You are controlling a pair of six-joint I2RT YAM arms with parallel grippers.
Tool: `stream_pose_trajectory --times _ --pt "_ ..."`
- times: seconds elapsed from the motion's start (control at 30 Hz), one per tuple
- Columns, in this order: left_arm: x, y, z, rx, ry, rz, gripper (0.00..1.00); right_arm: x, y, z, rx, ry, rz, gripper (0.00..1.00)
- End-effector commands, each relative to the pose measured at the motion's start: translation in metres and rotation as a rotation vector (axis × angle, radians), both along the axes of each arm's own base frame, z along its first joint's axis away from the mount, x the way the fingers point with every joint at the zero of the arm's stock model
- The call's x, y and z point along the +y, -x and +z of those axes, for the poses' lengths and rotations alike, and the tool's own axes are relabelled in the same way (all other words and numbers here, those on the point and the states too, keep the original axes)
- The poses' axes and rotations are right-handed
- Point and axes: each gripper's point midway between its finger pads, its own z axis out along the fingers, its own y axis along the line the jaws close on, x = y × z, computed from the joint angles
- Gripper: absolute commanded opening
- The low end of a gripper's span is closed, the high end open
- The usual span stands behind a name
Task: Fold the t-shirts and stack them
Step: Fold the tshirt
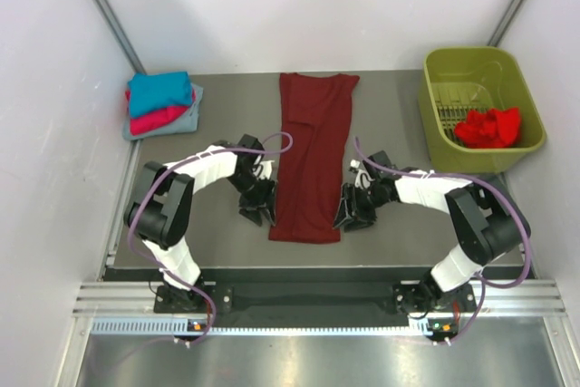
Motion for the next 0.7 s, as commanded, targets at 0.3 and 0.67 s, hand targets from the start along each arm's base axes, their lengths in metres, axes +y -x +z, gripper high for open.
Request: stream_pose_trajectory --times 0.3,0.67 --pt "-0.013 0.013 -0.001 0.018 0.046 -0.033 0.53 0.013 -0.012 0.004 -0.044 -0.036 0.019 0.61" --pt "-0.021 0.006 -0.011 0.036 0.045 -0.034 0.45 0.037 -0.017 0.002 -0.047 -0.07 0.06 0.51"
